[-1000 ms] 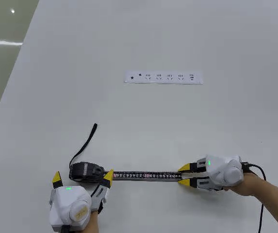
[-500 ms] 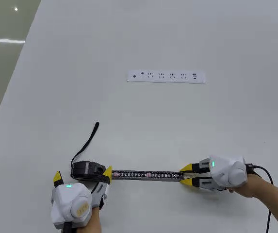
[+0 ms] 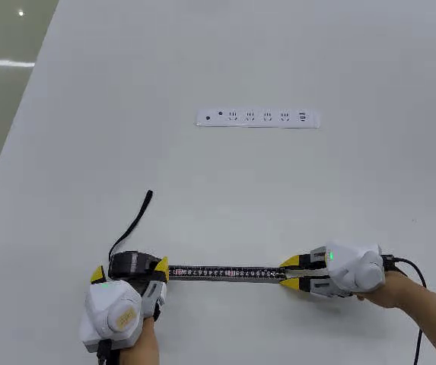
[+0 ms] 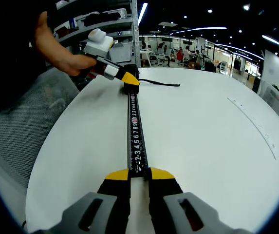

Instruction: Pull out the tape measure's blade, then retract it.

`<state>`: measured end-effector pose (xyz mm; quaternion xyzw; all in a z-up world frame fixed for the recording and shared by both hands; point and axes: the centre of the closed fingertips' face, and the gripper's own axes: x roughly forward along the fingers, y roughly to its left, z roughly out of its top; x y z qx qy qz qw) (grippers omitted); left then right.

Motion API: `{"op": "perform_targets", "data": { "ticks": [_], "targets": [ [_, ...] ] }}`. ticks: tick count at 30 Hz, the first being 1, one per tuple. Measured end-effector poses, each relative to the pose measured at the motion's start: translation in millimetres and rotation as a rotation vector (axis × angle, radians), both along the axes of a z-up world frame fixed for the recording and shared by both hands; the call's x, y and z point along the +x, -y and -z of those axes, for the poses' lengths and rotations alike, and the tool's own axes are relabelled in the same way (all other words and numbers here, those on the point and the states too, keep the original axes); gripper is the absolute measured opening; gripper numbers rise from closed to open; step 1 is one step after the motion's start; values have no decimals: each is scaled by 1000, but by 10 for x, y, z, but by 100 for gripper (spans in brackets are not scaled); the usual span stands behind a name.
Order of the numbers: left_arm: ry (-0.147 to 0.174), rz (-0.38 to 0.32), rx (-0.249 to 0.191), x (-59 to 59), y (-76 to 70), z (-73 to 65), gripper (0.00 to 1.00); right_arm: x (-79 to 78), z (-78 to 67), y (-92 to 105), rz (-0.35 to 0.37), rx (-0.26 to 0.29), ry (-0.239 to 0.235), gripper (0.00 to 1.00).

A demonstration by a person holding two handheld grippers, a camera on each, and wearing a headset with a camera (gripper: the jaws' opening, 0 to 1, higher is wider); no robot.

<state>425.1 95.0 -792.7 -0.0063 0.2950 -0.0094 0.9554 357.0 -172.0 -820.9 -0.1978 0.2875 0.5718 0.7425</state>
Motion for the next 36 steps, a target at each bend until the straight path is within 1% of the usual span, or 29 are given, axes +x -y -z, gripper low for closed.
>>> {"op": "perform_targets", "data": {
  "ticks": [1,2,6,9,10,13,16,17,20,25,30,34,36],
  "targets": [
    [-2,2,0,0,9,9,67,0,0,0,-1,-1,0,12],
    [-3,0,8,-2,6,20,68,2,3,-2,-1,-1,1,12],
    [2,1,3,-2,4,22,68,-3,6,-3,-3,-2,1,12],
    [-7,11,1,-3,5,27,67,-4,-3,-5,-5,-3,0,11],
    [-11,13,5,-3,8,29,66,-5,-3,-4,-7,-4,2,11],
    [-6,13,13,-10,-2,33,65,-8,4,3,-9,-8,3,11],
    [-11,17,31,-13,-7,30,64,-15,2,22,-11,-14,6,11],
    [-7,19,36,-13,-7,26,63,-17,7,29,-7,-12,3,11],
    [-10,25,39,-13,-12,25,63,-16,6,23,-11,-16,5,11],
    [-6,34,40,-11,-14,22,62,-16,-2,19,-12,-20,7,11],
    [-9,40,38,-9,-15,22,62,-17,-8,18,-12,-22,8,11],
    [-23,44,35,-10,-13,16,62,-24,-7,18,-11,-25,10,11],
    [-24,45,36,-10,-13,18,62,-24,-6,19,-11,-25,10,11]
  ]
}}
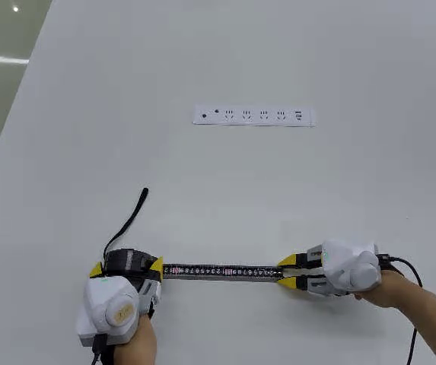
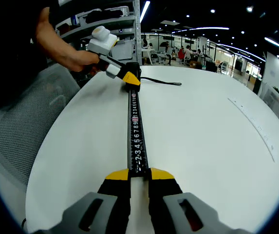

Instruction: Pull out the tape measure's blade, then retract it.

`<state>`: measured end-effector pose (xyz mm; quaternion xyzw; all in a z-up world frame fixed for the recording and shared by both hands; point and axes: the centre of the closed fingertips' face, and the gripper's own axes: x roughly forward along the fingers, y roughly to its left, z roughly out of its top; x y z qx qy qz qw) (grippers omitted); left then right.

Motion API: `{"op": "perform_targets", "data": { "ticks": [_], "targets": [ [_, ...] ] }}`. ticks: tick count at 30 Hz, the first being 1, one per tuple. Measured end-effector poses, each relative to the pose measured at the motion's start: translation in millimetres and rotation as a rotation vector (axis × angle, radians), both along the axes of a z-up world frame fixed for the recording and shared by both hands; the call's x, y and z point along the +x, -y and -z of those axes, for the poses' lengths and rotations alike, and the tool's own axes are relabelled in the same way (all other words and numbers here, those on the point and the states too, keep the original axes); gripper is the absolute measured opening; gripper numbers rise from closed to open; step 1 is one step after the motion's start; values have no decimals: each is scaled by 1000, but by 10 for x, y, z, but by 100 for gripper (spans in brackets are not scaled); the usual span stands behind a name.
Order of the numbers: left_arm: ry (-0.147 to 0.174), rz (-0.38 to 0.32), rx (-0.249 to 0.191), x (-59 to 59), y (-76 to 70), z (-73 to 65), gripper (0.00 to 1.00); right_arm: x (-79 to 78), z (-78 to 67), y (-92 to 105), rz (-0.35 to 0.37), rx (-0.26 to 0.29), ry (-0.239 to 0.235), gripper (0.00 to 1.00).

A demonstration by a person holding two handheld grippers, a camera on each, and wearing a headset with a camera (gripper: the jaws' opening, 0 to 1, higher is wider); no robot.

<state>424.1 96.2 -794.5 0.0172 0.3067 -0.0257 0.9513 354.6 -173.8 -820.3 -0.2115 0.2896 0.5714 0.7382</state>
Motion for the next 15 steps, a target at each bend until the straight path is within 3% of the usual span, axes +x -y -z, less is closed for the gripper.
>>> {"op": "perform_targets", "data": {
  "ticks": [15],
  "targets": [
    [-18,8,-5,-2,-3,14,62,-24,-5,-45,2,-10,5,11]
  ]
}}
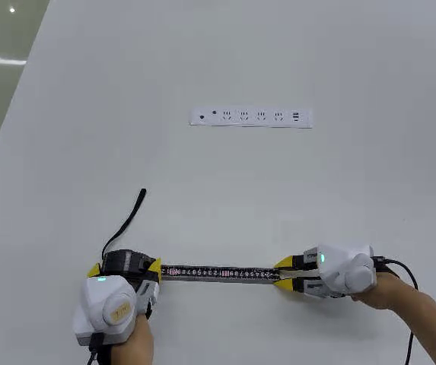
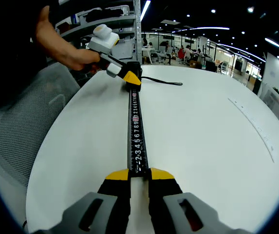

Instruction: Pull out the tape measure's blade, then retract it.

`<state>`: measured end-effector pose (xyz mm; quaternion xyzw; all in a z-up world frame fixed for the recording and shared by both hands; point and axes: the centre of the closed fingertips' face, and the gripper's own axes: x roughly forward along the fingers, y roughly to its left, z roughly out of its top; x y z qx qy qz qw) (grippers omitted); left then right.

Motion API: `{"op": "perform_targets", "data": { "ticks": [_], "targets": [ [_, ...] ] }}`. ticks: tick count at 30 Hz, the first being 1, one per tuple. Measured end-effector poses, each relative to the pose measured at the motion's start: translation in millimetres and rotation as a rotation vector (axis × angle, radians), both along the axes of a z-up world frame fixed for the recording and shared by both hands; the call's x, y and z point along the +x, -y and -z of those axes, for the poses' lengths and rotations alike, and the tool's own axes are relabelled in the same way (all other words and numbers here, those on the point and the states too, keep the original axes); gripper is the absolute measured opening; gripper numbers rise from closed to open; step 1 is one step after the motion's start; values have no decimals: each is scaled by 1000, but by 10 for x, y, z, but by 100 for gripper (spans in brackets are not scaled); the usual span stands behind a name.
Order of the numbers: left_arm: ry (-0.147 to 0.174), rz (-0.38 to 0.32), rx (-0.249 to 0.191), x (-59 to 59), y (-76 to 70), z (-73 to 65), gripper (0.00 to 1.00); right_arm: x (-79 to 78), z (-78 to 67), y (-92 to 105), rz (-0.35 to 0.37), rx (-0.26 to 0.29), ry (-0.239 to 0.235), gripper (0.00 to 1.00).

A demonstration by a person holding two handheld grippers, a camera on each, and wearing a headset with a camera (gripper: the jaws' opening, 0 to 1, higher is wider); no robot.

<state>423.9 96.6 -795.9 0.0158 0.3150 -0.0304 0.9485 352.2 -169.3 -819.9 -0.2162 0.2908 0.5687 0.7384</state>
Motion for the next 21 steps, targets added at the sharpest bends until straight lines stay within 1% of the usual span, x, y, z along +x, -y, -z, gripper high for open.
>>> {"op": "perform_targets", "data": {
  "ticks": [11,21],
  "targets": [
    [-13,1,-5,-4,7,2,62,-7,-19,-30,9,4,2,11],
    [-17,3,-6,-8,9,4,62,3,-15,-81,15,14,-2,11]
  ]
}}
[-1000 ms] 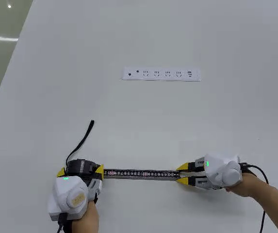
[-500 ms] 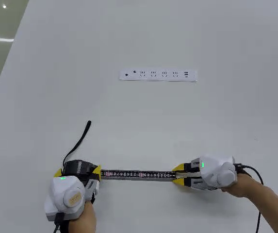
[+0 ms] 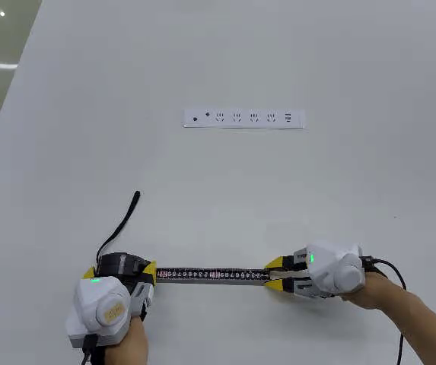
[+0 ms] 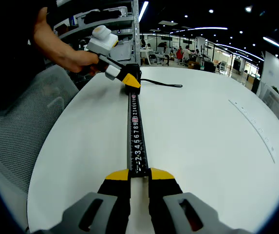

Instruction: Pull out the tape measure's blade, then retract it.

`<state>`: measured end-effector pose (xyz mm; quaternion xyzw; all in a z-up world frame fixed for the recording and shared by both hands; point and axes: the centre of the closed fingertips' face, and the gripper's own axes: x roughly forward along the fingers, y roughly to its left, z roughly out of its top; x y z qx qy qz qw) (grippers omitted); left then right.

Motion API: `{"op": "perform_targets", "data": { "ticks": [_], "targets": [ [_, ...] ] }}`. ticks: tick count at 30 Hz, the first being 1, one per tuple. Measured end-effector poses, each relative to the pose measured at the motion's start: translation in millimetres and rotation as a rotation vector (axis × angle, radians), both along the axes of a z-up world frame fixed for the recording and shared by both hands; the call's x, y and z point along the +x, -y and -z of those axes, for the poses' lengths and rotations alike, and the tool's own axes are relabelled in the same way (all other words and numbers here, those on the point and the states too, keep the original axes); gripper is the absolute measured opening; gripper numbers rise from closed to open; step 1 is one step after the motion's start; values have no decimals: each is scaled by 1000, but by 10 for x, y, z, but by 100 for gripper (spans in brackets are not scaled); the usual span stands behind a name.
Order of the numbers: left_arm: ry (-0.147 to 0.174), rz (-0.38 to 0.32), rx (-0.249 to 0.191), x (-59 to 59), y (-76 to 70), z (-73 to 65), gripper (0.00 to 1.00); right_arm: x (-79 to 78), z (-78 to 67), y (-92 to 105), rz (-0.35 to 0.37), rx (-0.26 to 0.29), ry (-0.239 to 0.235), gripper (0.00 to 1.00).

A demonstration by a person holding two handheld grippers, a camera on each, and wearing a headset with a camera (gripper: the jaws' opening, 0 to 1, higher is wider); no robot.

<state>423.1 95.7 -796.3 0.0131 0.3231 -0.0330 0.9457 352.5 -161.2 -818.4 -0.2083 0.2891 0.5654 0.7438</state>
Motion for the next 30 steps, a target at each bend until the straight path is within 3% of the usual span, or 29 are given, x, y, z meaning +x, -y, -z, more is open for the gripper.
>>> {"op": "perform_targets", "data": {
  "ticks": [30],
  "targets": [
    [-13,3,-18,0,1,-6,62,74,-28,-179,1,17,14,11]
  ]
}}
